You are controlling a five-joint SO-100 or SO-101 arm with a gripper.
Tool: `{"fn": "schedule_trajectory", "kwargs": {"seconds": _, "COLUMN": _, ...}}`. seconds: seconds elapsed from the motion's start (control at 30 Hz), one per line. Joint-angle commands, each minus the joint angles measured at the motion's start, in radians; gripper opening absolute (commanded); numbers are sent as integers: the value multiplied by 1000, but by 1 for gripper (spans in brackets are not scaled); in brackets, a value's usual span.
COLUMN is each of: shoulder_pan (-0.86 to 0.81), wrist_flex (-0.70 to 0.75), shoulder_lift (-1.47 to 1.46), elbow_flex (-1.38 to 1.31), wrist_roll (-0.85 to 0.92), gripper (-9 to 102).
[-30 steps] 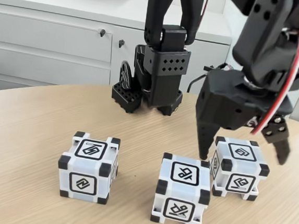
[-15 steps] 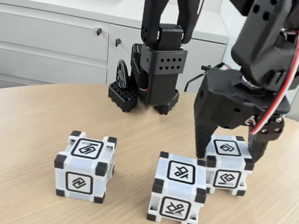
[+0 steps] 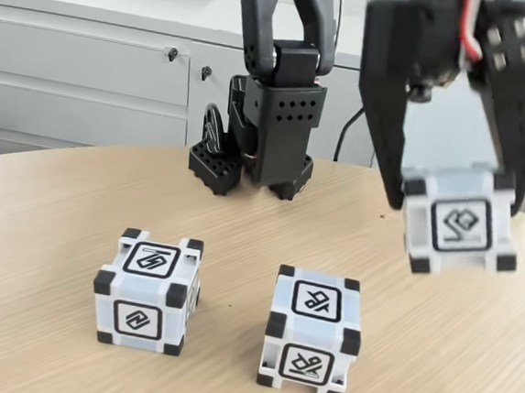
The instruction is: Stack cubes from left to right.
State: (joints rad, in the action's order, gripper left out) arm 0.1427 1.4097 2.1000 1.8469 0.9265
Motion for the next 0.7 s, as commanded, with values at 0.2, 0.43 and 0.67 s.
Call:
{"fn": "schedule_trajectory", "kwargs": {"seconds": 0.2, "shoulder_pan": -376, "wrist_flex": -6, "shoulder_lift": 58, "elbow_flex": -9, "wrist_roll": -224, "gripper": 0}}
{"fn": "schedule_trajectory", "kwargs": {"seconds": 0.43, "shoulder_pan": -540, "wrist_flex": -3, "shoulder_lift": 46, "elbow_flex": -5, "wrist_roll": -301, "gripper": 0}}
{"fn": "schedule_trajectory", "kwargs": {"seconds": 0.67, "shoulder_pan": -614, "wrist_flex": 158, "shoulder_lift": 48, "elbow_flex": -5, "wrist_roll": -319, "gripper": 0}}
